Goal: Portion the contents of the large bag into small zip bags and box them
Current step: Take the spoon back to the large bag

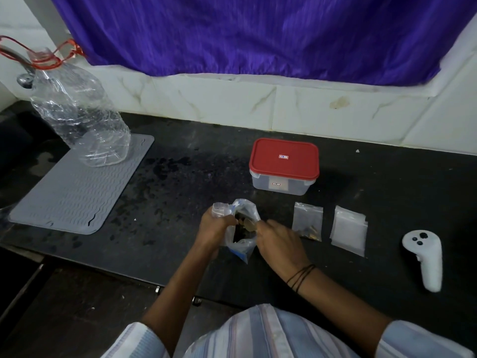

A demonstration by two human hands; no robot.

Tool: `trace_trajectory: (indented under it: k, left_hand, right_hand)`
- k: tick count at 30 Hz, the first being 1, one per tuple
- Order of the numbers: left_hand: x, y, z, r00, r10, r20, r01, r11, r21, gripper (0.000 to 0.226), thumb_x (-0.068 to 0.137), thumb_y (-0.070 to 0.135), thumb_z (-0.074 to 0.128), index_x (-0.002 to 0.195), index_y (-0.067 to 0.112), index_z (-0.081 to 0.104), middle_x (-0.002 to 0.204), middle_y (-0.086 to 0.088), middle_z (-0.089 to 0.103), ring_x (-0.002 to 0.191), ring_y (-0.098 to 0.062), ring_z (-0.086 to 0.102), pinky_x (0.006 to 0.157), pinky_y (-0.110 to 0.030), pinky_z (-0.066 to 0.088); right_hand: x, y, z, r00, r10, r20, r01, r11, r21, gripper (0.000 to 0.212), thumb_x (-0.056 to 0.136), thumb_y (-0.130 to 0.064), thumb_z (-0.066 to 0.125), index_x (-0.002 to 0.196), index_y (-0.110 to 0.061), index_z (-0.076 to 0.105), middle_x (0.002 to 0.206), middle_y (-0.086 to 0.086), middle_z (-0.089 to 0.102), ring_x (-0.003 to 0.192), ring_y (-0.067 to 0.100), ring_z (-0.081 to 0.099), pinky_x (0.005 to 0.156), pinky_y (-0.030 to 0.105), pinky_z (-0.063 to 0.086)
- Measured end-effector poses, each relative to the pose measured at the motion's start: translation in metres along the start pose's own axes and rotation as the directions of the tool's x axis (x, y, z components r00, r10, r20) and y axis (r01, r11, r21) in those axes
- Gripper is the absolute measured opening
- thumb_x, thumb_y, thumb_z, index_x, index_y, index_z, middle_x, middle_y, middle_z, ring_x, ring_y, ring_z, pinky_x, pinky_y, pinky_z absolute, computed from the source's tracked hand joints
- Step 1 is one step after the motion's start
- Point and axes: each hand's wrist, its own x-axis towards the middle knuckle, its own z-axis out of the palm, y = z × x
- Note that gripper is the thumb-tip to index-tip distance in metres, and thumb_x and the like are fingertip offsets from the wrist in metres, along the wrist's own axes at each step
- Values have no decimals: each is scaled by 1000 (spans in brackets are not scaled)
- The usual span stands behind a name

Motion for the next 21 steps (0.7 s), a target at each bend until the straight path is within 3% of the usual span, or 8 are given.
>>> trace_trajectory:
  k: [6,10,14,18,21]
  left_hand:
    - [3,-3,-1,999,-24,40,27,996,-87,25,82,-8,61,105,3,64,97,-18,72,87,-27,70,75,-41,58]
    - [5,-5,-3,996,-8,84,18,992,-125,24,84,-10,59,102,5,65,93,-16,72,88,-29,69,84,-48,56]
    - [5,-3,-4,996,6,84,4,993,-117,24,85,-11,58,98,8,64,87,-11,71,81,-24,69,73,-40,57]
    - [7,-3,-4,1000,-5,11,6,998,-54,26,83,-9,62,103,7,63,94,-13,72,85,-27,70,70,-39,60]
    - [12,-6,-3,998,-30,-59,31,999,20,33,77,-1,69,106,11,63,100,-16,73,92,-32,73,80,-50,62]
  right_hand:
    - [2,2,10,998,59,8,-59,992,108,16,99,-26,45,103,-19,58,94,0,61,77,15,61,58,25,44]
    - [3,6,15,995,100,31,-104,976,190,19,99,-26,44,106,-17,59,95,2,65,81,18,63,64,32,51]
    - [3,9,16,989,129,67,-143,943,302,21,99,-25,46,110,-17,62,95,3,67,84,18,64,69,33,52]
    - [5,14,20,972,205,114,-235,827,511,21,99,-22,48,110,-19,66,87,-7,66,75,5,60,67,22,48]
    - [5,17,22,942,285,178,-331,701,632,22,99,-19,47,106,-19,68,71,-13,58,63,2,55,63,28,50]
